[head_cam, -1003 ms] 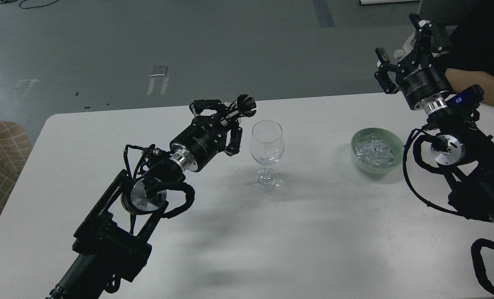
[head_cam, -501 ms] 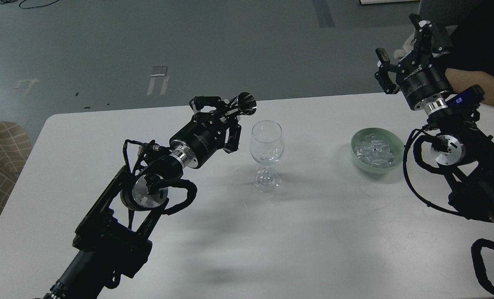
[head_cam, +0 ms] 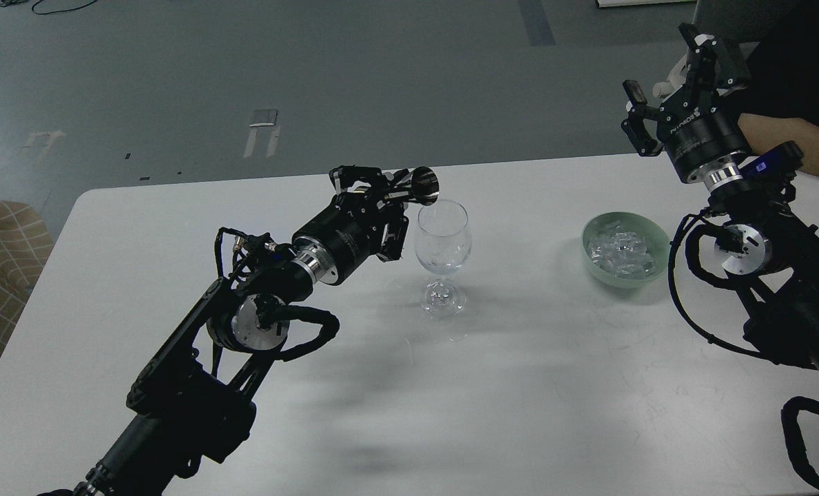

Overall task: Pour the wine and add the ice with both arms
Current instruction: 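Tilt the jigger with the left gripper to pour into the glass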

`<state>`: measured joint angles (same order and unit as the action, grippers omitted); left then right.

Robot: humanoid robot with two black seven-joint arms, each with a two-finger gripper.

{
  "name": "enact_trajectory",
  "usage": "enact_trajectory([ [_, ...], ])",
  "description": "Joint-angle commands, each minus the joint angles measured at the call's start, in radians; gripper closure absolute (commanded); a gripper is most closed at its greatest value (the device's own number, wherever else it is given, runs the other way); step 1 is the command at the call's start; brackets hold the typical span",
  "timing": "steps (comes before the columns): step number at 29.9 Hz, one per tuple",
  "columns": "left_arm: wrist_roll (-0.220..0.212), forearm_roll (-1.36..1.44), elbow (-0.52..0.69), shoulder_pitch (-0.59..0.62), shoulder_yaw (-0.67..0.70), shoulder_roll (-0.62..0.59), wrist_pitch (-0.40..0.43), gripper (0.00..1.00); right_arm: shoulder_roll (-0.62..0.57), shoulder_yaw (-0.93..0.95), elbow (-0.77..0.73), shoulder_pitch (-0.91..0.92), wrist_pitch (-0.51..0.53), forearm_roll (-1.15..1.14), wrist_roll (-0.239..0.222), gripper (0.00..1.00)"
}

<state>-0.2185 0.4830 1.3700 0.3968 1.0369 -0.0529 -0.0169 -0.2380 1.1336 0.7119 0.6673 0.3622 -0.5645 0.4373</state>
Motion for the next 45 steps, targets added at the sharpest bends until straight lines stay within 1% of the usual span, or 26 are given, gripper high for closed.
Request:
enact_trajectory([
  [1, 0.001, 0.014, -0.002, 0.002, -0.001, -0.002, 0.000, 1.00, -0.001, -0.002, 0.004, 0.000, 0.000, 0.000, 0.000, 0.00],
  [22, 0.001, 0.121, -0.002, 0.005, -0.001, -0.010, 0.011, 1.00, -0.001, 0.000, 0.004, 0.000, 0.000, 0.000, 0.001, 0.00],
  [33, 0.002, 0.224, -0.002, 0.005, -0.001, -0.013, 0.038, 1.00, -0.001, 0.000, 0.004, 0.000, 0.000, 0.000, 0.000, 0.00],
  [45, 0.007, 0.279, -0.002, 0.016, -0.003, -0.027, 0.040, 1.00, -0.001, -0.002, 0.006, 0.000, 0.000, 0.000, 0.000, 0.00],
])
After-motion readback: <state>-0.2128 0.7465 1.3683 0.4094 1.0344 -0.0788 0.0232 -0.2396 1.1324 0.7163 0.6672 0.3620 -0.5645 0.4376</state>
